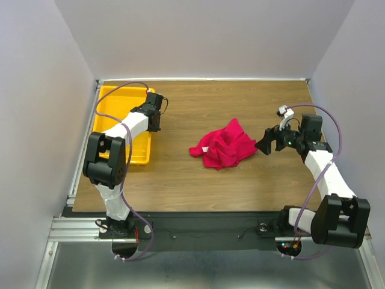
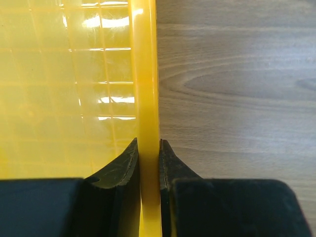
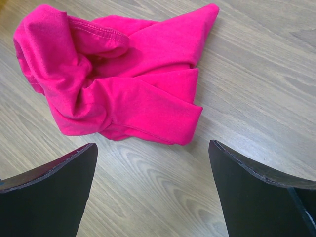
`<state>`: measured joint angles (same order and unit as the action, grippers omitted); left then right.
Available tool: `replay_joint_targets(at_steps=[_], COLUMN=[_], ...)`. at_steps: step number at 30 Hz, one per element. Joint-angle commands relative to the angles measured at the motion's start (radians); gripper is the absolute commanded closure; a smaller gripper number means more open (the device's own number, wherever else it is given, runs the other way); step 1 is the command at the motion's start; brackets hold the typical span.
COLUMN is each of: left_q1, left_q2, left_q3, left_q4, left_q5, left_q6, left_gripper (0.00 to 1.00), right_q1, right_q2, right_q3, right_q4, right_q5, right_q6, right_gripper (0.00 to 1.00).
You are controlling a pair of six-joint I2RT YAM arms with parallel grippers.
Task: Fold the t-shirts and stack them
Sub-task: Flatten the tshirt out
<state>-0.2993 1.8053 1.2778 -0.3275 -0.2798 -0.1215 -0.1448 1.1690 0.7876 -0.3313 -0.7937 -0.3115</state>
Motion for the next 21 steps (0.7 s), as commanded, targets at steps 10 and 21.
replay_joint_targets(at_steps=[10,21], left_q1=[0.019,0.103], left_q2=[0.137,0.229], left_q3=[0.212,0.304], left_q4=[0.021,0.039], left_q5=[-0.021,0.01], left_q6=[0.398,0.361], left_gripper=[1.0,1.0], right_q1=[-0.018,-0.052], right_q2=[-0.002,-0.012], right_q3=[-0.01,-0.03], right_q4=[0.034,0.032], right_q5=[-0.081,-0.157], right_q6=[-0.014,-0.035], right_gripper=[0.0,0.0])
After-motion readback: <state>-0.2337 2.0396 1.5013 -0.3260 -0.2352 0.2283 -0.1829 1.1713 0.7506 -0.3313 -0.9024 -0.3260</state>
